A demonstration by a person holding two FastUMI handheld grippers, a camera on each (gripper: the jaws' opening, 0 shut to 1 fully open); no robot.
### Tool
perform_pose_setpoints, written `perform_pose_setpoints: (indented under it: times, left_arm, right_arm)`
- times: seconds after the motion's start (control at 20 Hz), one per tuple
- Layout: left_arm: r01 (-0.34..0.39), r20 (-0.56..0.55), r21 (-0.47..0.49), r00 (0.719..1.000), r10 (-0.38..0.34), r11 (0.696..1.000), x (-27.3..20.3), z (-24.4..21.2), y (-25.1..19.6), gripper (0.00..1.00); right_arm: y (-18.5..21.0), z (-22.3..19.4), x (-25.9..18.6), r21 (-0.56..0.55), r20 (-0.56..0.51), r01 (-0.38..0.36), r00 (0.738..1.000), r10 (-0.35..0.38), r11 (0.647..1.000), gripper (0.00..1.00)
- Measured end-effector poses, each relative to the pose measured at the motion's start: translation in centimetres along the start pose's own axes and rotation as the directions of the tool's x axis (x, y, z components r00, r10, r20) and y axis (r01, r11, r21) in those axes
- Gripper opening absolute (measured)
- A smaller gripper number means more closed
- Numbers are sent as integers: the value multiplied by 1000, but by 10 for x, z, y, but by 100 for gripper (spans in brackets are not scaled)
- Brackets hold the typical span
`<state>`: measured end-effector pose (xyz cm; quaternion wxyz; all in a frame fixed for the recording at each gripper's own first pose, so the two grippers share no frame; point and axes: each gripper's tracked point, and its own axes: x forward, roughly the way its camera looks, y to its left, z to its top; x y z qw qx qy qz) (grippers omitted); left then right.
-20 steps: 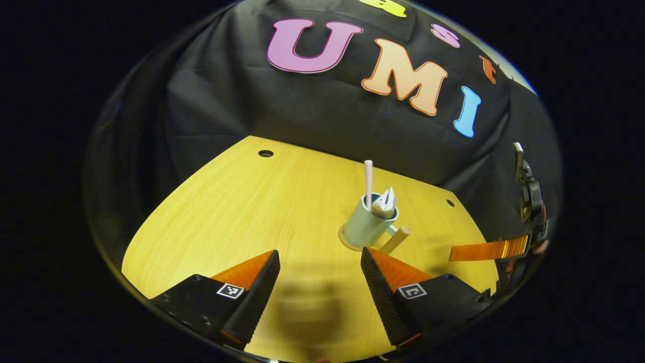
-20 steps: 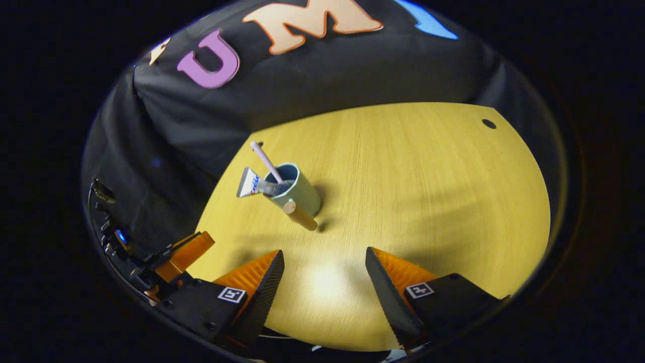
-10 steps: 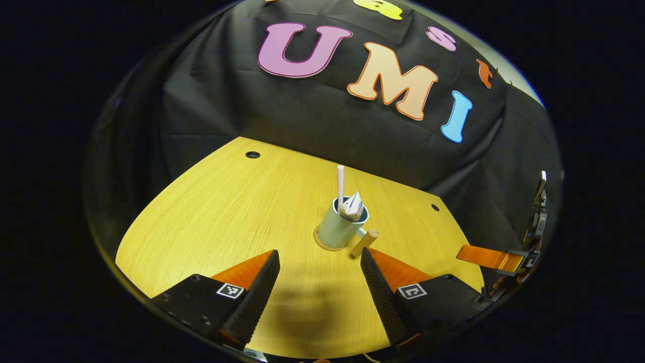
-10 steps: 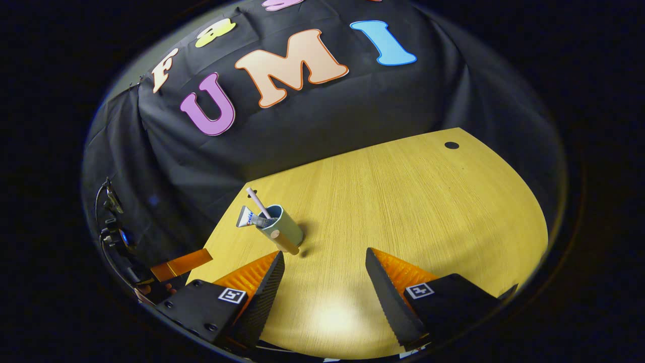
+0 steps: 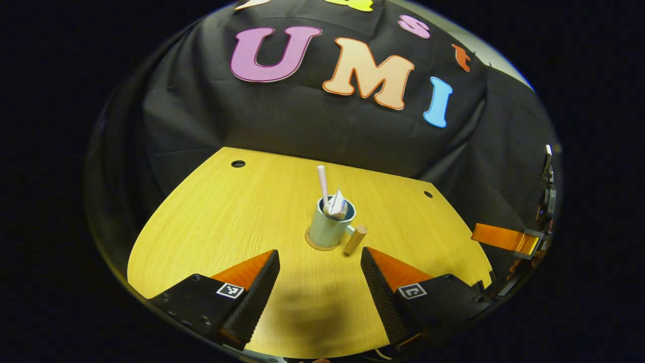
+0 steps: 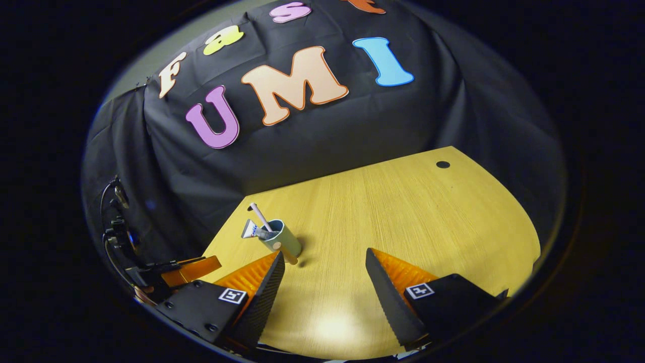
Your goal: Put the toothbrush and toothpaste on the desktop into the cup, then pick up the cup and place it on the coaster on the desktop.
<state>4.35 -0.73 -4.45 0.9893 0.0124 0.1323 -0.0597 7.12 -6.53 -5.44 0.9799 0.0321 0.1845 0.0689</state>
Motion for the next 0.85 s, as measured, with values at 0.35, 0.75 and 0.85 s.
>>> perform_pose_setpoints:
  times: [0.35, 0.75, 0.85]
  left_arm:
    - [83, -27, 61, 996, -81, 995, 16, 0, -25, 95]
    - [116, -41, 82, 993, -113, 990, 29, 3, -33, 94]
    - [121, -49, 80, 992, -117, 989, 31, 1, -35, 94]
  right_arm:
    - [-12, -8, -8, 12, -10, 60, 998, -60, 998, 98]
    - [-19, -6, -7, 25, -9, 83, 996, -83, 996, 99]
    - [-19, -7, -5, 26, -12, 85, 996, -84, 996, 99]
